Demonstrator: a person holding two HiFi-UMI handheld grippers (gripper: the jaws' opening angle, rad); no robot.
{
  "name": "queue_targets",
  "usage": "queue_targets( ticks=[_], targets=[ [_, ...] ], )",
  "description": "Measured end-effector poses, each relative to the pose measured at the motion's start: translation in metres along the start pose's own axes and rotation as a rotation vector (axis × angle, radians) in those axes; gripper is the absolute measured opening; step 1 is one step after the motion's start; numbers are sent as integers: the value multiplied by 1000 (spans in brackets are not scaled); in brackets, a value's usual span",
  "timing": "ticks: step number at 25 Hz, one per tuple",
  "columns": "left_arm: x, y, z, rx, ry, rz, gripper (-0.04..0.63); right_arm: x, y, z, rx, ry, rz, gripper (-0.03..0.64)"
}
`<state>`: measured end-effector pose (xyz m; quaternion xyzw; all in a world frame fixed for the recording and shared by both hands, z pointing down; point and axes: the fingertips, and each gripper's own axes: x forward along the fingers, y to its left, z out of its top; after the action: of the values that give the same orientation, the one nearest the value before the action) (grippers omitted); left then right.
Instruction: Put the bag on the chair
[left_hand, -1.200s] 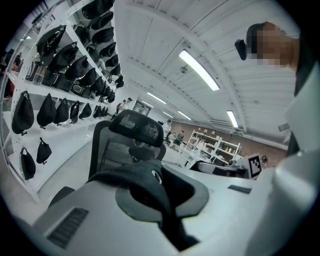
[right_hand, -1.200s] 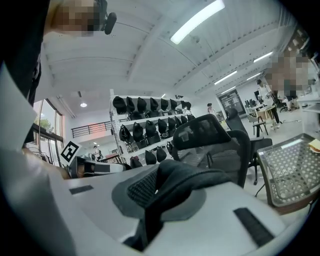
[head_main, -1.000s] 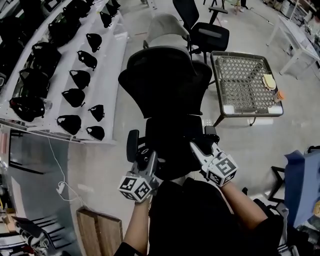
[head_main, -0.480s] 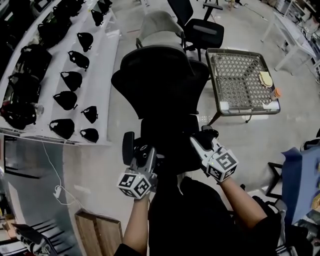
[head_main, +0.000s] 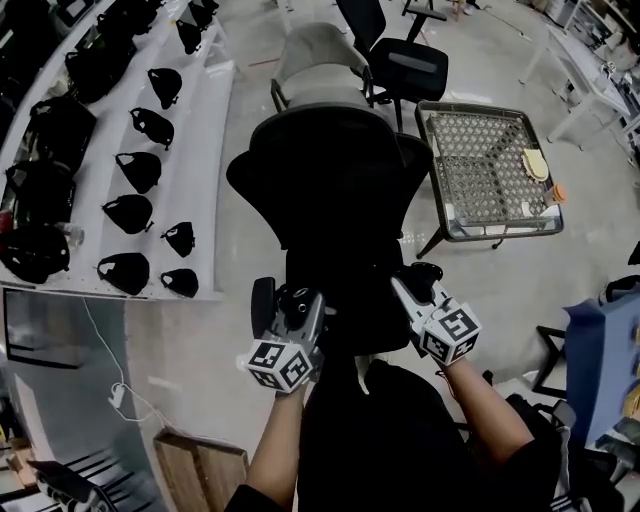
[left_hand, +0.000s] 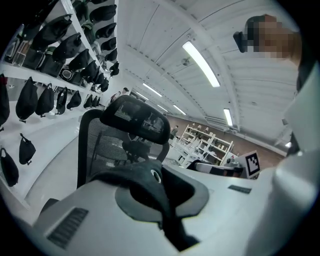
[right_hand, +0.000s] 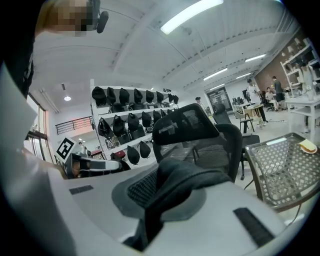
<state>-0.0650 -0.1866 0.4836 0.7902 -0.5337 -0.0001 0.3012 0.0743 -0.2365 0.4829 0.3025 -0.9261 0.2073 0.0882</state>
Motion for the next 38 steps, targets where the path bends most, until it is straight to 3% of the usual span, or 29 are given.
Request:
queue_targets(
  ticks=[23, 30, 38],
  targets=[
    [75, 116, 18, -43, 113, -88, 21, 125, -46, -19, 43, 107, -123, 20],
    [100, 143, 4, -41, 163, -102, 21, 147, -69, -43, 150, 128, -173, 21],
    [125, 176, -8, -42, 198, -95, 21, 170, -95, -63, 134, 152, -214, 21]
  ],
)
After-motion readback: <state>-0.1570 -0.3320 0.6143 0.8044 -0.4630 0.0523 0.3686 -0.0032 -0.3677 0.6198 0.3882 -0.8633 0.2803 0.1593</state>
